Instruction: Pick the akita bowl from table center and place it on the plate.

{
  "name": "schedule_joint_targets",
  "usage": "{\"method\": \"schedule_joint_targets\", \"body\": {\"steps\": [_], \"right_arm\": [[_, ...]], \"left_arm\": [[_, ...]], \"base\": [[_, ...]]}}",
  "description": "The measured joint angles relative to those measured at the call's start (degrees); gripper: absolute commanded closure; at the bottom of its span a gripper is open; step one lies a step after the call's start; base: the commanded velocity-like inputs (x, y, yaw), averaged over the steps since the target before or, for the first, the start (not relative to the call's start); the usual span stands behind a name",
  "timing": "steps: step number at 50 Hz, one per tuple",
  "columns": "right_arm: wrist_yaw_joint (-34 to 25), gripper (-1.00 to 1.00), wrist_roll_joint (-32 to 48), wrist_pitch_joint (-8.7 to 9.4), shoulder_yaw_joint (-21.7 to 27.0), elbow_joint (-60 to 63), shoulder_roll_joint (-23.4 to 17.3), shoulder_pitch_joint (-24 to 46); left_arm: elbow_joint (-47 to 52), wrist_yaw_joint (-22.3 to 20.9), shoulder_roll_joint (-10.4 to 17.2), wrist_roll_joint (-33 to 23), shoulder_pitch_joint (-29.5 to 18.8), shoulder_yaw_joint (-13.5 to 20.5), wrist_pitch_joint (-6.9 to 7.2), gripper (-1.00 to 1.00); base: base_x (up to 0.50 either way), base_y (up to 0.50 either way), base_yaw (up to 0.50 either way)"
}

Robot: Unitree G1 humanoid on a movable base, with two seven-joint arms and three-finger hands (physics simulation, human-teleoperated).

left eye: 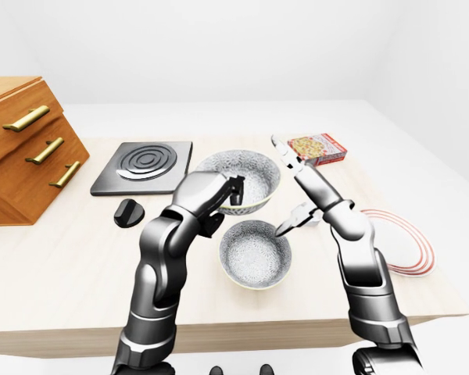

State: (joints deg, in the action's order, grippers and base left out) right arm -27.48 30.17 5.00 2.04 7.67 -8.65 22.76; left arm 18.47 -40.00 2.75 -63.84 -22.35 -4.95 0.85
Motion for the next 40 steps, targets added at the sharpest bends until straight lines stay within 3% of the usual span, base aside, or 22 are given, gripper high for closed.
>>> {"method": "schedule_joint_targets", "body": {"steps": [19, 20, 24, 25, 26, 27, 28, 29, 40], "right_arm": [[-0.05, -1.0, 2.16, 0.0, -1.21, -3.23, 1.15, 0.42], [-0.03, -0.91, 2.24, 0.0, -1.21, -3.39, 1.17, 0.46], [0.16, -0.05, 2.46, 0.0, -1.14, -3.9, 1.26, 0.67], [0.21, 0.47, 2.48, 0.0, -1.11, -4.0, 1.27, 0.72], [0.25, 0.55, 2.49, 0.0, -1.1, -4.09, 1.29, 0.75], [0.24, 0.76, 2.43, 0.0, -1.08, -4.17, 1.3, 0.79], [0.29, 0.8, 2.54, 0.0, -1.06, -4.3, 1.3, 0.81], [0.6, 1.0, 2.62, 0.01, -1.02, -4.45, 1.3, 0.85], [1.24, 1.0, 2.69, 0.0, -1.26, -5.41, 0.99, 0.68]], "left_arm": [[-0.46, 0.0, -1.21, 0.05, 0.13, -1.22, -0.58, 1.0], [-0.52, 0.0, -1.26, -0.04, 0.18, -1.24, -0.57, 1.0], [-0.62, -0.01, -1.42, -0.28, 0.42, -1.43, -0.66, 1.0], [-0.62, 0.0, -1.46, -0.29, 0.49, -1.51, -0.66, 1.0], [-0.6, -0.01, -1.5, -0.34, 0.56, -1.57, -0.65, 1.0], [-0.59, -0.01, -1.52, -0.36, 0.64, -1.63, -0.66, 1.0], [-0.54, -0.01, -1.55, -0.37, 0.71, -1.69, -0.73, 1.0], [-0.49, -0.02, -1.62, -0.26, 0.8, -1.79, -0.71, 1.0], [-0.19, 0.0, -1.77, -0.92, 1.06, -2.01, -1.36, 1.0]], "base": [[0.0, 0.0, 0.0], [0.0, 0.0, 0.0], [0.0, 0.0, 0.0], [0.0, 0.0, 0.0], [0.0, 0.0, 0.0], [0.0, 0.0, 0.0], [0.0, 0.0, 0.0], [0.0, 0.0, 0.0], [0.0, 0.0, 0.0]]}}
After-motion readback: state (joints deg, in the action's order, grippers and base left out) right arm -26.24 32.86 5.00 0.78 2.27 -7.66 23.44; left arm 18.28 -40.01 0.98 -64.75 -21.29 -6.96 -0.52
